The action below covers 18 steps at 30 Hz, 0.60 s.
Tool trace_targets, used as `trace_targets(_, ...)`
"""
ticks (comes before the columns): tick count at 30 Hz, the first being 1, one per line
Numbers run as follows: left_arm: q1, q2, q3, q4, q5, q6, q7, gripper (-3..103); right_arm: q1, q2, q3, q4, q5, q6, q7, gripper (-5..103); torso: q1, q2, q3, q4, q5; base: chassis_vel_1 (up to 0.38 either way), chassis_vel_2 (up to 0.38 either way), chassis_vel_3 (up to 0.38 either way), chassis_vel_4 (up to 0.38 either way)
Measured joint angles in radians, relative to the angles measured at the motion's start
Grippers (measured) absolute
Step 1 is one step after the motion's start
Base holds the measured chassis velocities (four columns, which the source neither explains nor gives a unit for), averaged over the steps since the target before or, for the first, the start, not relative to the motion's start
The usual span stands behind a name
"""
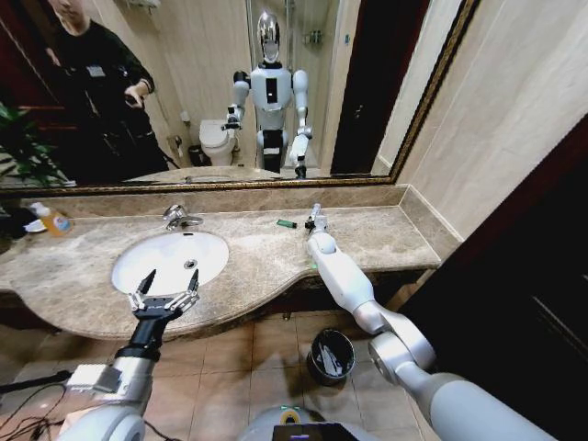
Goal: Pick up the trash from the sink and place it in the trash bin.
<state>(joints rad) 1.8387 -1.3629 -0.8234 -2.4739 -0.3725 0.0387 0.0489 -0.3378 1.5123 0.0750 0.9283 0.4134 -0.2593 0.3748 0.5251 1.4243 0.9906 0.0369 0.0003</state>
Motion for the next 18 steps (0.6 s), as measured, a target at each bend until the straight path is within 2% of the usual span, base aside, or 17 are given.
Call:
trace_targets(6,0.0,0.0,0.0,0.0,0.0,0.0,0.0,100,-0.05,-0.059,-0.039,0.134,0.016,-0.013,0.011,21,0.0,0.0,0.0,0.0,0.0,0.0,0.0,0.0,0.0)
trace_targets(14,0.0,0.0,0.0,0.0,0.0,0.0,0.0,100,-0.169,-0.173,-0.076,0.378,0.043,-0.044,0.01,21,0.0,0.0,0.0,-0.0001,-0.0001,0.0,0.0,0.0,0.0)
trace_targets(16,0.0,0.0,0.0,0.0,0.0,0.0,0.0,100,-0.224,-0.223,-0.08,0.475,0.051,-0.051,0.007,21,0.0,0.0,0.0,0.0,-0.0002,0.0,0.0,0.0,0.0)
trace_targets(18,0.0,0.0,0.0,0.0,0.0,0.0,0.001,100,-0.242,-0.238,-0.08,0.506,0.055,-0.049,0.002,21,0.0,0.0,0.0,-0.0002,-0.0001,0.0,0.0,0.0,0.0)
